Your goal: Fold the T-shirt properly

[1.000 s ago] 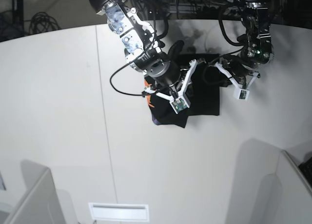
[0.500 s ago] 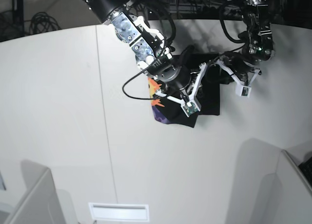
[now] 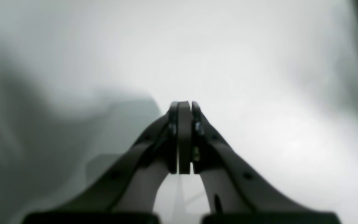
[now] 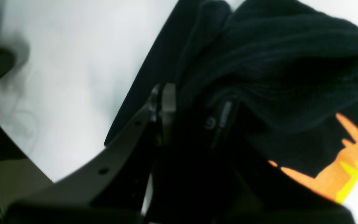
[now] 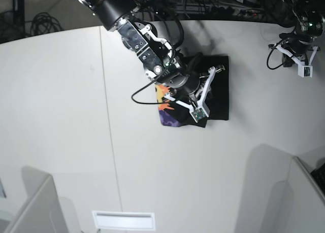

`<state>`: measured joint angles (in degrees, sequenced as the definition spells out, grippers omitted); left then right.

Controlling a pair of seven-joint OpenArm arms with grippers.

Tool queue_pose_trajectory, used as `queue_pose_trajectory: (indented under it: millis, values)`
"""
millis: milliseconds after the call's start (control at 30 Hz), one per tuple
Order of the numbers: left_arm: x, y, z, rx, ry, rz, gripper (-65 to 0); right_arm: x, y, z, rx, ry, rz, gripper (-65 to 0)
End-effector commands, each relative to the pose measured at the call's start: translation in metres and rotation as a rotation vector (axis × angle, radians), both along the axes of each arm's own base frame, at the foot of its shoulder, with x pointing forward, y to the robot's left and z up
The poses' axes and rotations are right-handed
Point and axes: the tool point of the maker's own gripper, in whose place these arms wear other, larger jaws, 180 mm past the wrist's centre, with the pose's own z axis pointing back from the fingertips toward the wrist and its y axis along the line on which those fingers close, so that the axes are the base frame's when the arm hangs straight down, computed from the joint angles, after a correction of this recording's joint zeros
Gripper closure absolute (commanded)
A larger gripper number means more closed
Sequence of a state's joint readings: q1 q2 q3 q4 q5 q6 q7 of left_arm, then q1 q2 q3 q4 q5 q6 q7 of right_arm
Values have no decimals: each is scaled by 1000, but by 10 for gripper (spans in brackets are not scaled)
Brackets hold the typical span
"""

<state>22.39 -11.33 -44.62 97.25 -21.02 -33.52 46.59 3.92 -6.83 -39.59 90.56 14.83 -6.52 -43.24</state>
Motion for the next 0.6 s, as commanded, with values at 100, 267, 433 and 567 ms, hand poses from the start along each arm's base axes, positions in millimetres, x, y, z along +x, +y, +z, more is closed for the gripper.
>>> queue_pose_trajectory:
  millis: [100,267,433,567]
  values:
    - [2,13,20,38,-51,-30,0,14,9,23,62,-72,-13,0]
    - [7,10,30,60,-77,-57,0,14,11,24,65,-74,-13,0]
    - [12,6,43,89,-86,-79,0,10,11,11,48,-44,-12,0]
    - [10,6,41,91,-54,-78,0,8,11,10,49,-39,-12,0]
